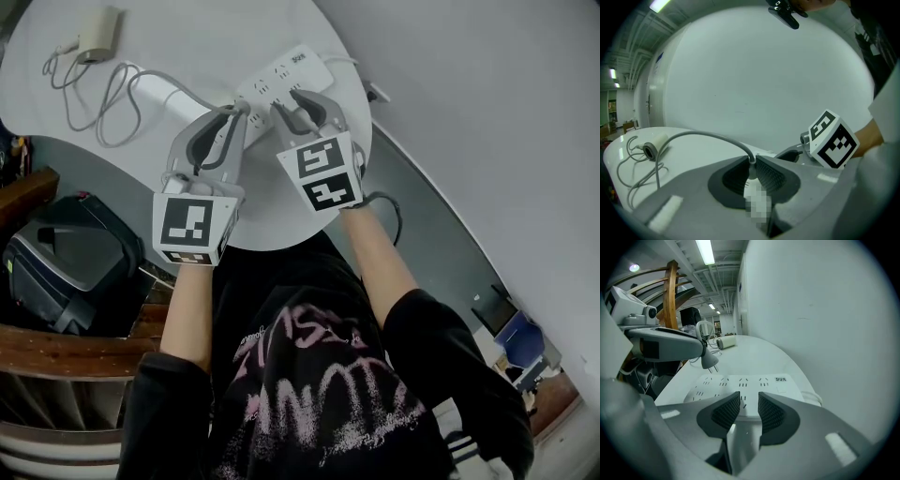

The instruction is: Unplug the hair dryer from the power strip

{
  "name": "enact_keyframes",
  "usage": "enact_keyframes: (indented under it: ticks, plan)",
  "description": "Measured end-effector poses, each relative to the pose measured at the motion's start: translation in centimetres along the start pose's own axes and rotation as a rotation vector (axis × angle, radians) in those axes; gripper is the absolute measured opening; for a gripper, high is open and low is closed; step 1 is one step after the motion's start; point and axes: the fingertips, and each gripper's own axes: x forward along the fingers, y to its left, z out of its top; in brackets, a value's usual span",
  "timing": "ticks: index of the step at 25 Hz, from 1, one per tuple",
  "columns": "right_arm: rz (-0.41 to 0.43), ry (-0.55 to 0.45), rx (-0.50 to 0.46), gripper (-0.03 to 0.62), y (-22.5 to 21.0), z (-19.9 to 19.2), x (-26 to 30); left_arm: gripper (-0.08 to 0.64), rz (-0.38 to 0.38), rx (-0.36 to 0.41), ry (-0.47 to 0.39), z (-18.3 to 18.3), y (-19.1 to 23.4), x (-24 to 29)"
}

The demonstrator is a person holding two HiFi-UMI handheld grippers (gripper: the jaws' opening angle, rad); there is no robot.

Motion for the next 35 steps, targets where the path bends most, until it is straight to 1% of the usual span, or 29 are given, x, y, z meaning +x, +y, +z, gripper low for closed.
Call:
enact_keyframes:
  ticks: [8, 14, 18, 20, 30, 35]
  plan:
    - [0.0, -0.011, 0.017, 0.126, 0.0, 0.0, -0.1, 0.048, 0.055, -0.028, -0.02, 0.3, 1.4, -1.4]
    - [0.003, -0.021, 0.035, 0.123, -0.1, 0.4, -0.3, 0.048, 0.071, -0.035, -0.026, 0.3, 1.7, -2.0]
    - [-0.012, -0.056, 0.038, 0.094, -0.3, 1.3, -0.9, 0.049, 0.08, -0.048, -0.026, 0.1, 2.0, -2.3]
    - [-0.016, -0.068, 0.038, 0.089, -0.4, 1.7, -1.1, 0.049, 0.085, -0.054, -0.029, 0.1, 2.2, -2.4]
    - [-0.03, -0.1, 0.036, 0.024, -0.3, 2.6, -2.1, 0.049, 0.098, -0.065, -0.043, 0.3, 2.4, -2.8]
    - [-0.032, -0.117, 0.036, 0.011, -0.3, 3.1, -2.7, 0.049, 0.106, -0.072, -0.047, 0.3, 2.3, -3.1]
